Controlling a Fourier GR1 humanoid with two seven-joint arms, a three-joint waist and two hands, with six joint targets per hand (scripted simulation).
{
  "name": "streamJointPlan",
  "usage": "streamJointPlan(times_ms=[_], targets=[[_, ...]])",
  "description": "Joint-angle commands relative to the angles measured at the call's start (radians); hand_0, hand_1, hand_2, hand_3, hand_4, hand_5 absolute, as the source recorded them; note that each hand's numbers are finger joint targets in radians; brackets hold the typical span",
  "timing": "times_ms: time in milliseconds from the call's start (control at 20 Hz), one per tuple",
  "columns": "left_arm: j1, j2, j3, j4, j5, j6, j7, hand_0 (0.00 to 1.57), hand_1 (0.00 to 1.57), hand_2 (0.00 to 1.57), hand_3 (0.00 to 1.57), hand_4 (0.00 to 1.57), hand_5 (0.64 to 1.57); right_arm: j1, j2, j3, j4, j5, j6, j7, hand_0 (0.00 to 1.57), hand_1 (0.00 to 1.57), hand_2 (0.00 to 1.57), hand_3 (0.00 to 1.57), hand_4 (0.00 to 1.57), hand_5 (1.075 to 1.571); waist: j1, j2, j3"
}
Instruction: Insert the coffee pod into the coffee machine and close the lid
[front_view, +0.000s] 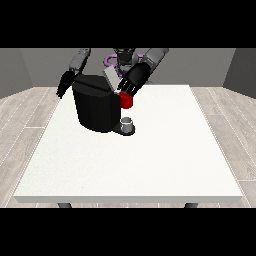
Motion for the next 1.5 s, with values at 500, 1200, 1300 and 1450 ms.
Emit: streamJointPlan(times_ms=[500, 1200, 1300, 1450], targets=[[-0.018, 0.023, 0.015, 0.031, -0.018, 0.055, -0.046, 1.22, 1.22, 1.24, 1.2, 0.36, 1.571, 0.011, 0.025, 0.016, -0.018, -0.007, -0.002, 0.022, 0.0, 0.0, 0.0, 0.0, 0.0, 1.571, -0.029, 0.01, -0.0005], [-0.003, 0.067, -0.049, 0.047, -0.123, 0.132, -0.096, 1.16, 1.16, 1.18, 1.05, 0.0, 1.571, 0.015, 0.022, 0.033, -0.034, 0.023, -0.019, 0.012, 0.0, 0.0, 0.0, 0.0, 0.0, 1.571, -0.036, 0.036, -0.0003], [-0.023, 0.074, -0.043, 0.056, -0.118, 0.11, -0.102, 1.14, 1.14, 1.15, 1.0, 0.0, 1.571, -0.023, 0.024, 0.023, -0.038, 0.019, -0.033, 0.038, 0.0, 0.0, 0.0, 0.0, 0.0, 1.571, -0.027, 0.037, -0.0004], [-0.01, 0.067, -0.02, 0.067, -0.102, 0.129, -0.118, 1.12, 1.12, 1.14, 0.98, 0.0, 1.571, -0.028, -0.009, 0.009, -0.056, -0.002, 0.006, 0.076, 0.0, 0.0, 0.0, 0.0, 0.0, 1.571, -0.045, 0.035, -0.0005]])
